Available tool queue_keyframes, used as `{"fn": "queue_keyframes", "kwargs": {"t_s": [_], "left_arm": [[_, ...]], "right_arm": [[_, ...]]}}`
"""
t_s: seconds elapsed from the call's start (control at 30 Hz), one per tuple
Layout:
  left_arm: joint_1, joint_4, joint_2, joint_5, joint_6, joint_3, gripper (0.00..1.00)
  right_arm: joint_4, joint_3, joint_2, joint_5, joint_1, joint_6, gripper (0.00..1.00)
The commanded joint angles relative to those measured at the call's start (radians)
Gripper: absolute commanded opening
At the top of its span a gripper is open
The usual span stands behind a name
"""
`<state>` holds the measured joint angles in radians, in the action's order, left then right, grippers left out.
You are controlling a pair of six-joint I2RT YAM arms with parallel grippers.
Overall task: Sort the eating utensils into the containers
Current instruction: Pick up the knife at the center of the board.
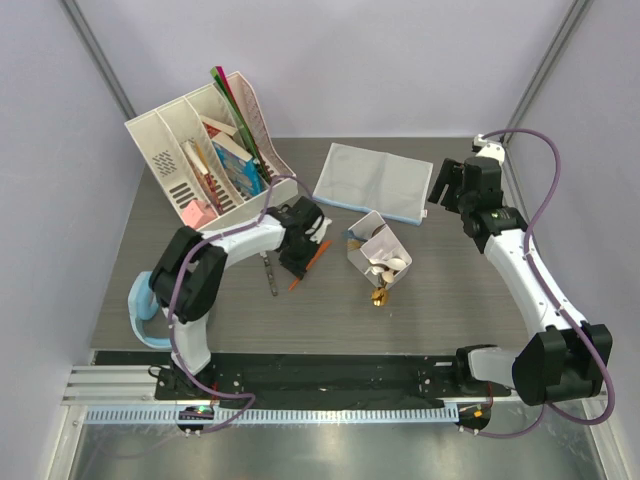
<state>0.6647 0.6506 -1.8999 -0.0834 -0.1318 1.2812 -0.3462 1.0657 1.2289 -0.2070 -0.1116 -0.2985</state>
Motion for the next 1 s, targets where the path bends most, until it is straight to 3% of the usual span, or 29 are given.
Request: {"fn": "queue_keyframes", "kwargs": {"t_s": [0.0, 0.4, 0.53, 0.67, 0.83, 0.97], "left_arm": [[-0.083, 0.066, 0.165, -0.022, -0.071, -0.049, 0.00], [-0.126, 0.156, 0.321, -0.072, -0.074, 0.052, 0.00], [-0.116, 0.182, 0.370, -0.084, -0.199, 0.124, 0.00], [-0.067, 0.205, 0.420, 0.057, -0.219, 0.168, 0.00], [-0.051, 0.296, 0.426, 0.036, -0.255, 0.250, 0.00], [0.053, 0.409, 0.404, 0.066, -0.266, 0.328, 0.00]], "right_arm": [[0.019, 0.027, 0.032, -0.014, 0.007, -0.024, 0.77], [-0.028, 0.115, 0.136, -0.006, 0.029, -0.047, 0.76], [-0.100, 0.125, 0.193, 0.041, 0.035, -0.045, 0.77], [-0.149, 0.129, 0.251, 0.106, 0.036, -0.056, 0.76], [-0.158, 0.108, 0.291, 0.181, 0.036, -0.074, 0.74], [-0.171, 0.086, 0.316, 0.234, 0.038, -0.079, 0.73]]}}
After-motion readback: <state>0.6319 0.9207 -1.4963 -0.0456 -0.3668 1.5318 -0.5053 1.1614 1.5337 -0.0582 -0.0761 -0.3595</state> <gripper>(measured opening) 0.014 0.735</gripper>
